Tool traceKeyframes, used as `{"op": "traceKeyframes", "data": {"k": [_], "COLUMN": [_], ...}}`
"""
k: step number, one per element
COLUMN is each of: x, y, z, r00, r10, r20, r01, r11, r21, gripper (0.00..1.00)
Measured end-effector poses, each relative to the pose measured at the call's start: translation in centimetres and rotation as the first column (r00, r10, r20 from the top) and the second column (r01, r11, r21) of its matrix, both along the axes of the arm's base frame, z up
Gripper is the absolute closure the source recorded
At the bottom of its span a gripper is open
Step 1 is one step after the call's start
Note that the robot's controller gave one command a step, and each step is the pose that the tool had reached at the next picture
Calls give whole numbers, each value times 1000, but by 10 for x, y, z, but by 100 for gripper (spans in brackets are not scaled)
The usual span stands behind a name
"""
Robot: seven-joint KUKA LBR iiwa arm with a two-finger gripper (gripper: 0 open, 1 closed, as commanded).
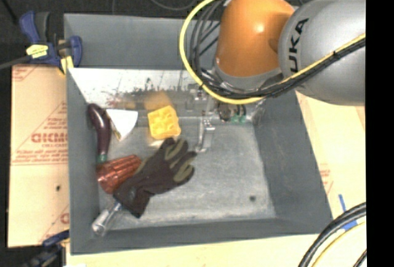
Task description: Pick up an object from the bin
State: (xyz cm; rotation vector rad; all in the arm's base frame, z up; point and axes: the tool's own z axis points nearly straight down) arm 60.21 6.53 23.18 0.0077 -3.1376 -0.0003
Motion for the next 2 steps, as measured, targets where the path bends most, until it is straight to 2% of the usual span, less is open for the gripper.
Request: {"op": "traceKeyframes", "data": {"k": [1, 2], "x": [1, 5], "y": [0, 7], "z": [5, -26], "r00": [1000, 1000], "r10": [-1, -18], "r20": [8, 18], "r01": [1, 18], "r11": [1000, 1000], "r21": [1, 1], "gripper": [0, 0]}}
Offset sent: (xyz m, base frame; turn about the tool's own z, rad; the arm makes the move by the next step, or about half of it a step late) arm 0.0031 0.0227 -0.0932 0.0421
